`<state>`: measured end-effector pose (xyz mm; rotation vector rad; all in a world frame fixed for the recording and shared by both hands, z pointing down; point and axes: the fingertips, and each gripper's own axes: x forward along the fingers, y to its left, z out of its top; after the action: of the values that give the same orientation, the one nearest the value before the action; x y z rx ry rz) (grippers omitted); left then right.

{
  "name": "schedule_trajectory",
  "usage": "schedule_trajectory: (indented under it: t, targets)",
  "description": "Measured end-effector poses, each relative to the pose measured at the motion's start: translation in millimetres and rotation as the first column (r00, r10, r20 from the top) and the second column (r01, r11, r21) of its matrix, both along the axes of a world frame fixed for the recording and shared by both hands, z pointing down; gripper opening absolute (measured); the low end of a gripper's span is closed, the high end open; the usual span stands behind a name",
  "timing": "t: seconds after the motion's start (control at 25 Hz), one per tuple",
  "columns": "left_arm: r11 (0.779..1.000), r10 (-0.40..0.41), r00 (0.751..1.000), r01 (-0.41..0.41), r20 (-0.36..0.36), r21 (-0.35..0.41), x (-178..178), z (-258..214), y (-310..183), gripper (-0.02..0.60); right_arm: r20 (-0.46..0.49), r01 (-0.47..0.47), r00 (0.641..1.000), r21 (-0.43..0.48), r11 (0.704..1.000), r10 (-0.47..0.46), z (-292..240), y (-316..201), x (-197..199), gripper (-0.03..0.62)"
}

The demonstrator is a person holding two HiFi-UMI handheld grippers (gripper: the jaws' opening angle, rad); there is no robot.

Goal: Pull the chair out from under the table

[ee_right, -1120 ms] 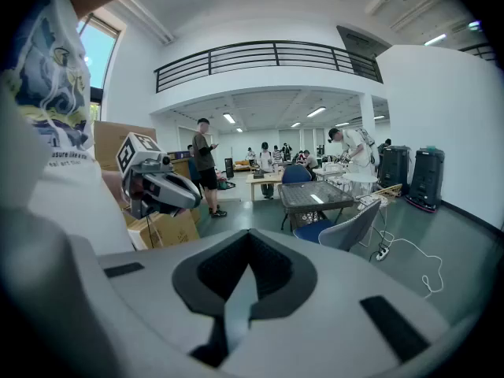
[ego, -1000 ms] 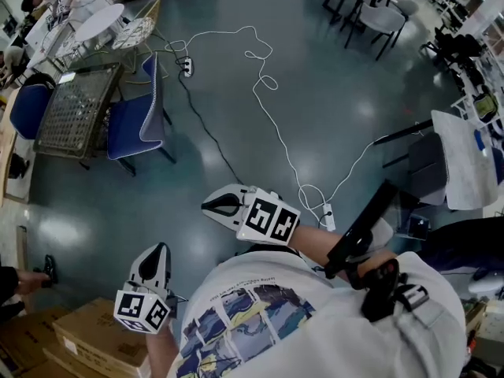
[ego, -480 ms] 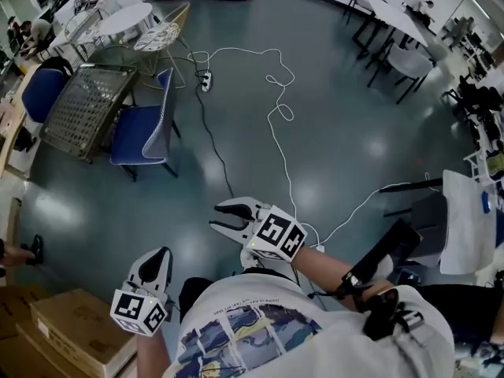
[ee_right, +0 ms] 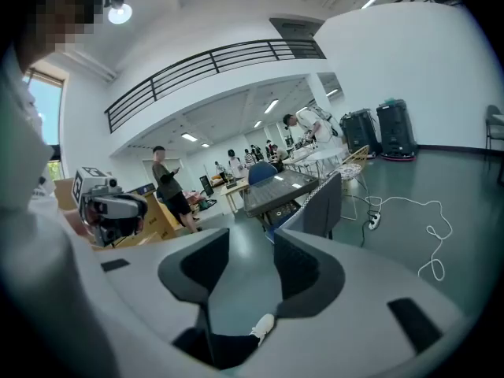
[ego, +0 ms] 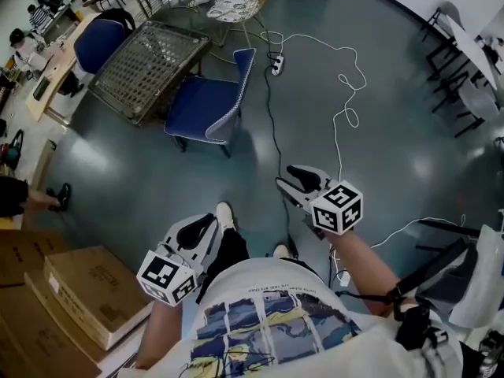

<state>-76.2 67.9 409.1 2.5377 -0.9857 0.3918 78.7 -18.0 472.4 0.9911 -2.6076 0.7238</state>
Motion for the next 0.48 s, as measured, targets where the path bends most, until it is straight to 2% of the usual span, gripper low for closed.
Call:
schedule_trajectory:
  t: [0.28, 0.48]
  targets:
    - [0.995, 0.094, 0.995, -0.094, -0.023, 0.014, -71, -8, -105, 0.039, 0.009, -0.176, 0.984, -0.068, 0.982, 0.177, 20, -142, -48, 0.181]
    - [0.991, 0.136, 0.991, -0.136, -0.007, 0.011, -115, -4, -158, 0.04, 0.031, -0.298, 0.952, -0.14, 0.944, 0.305, 44, -236, -65, 0.193]
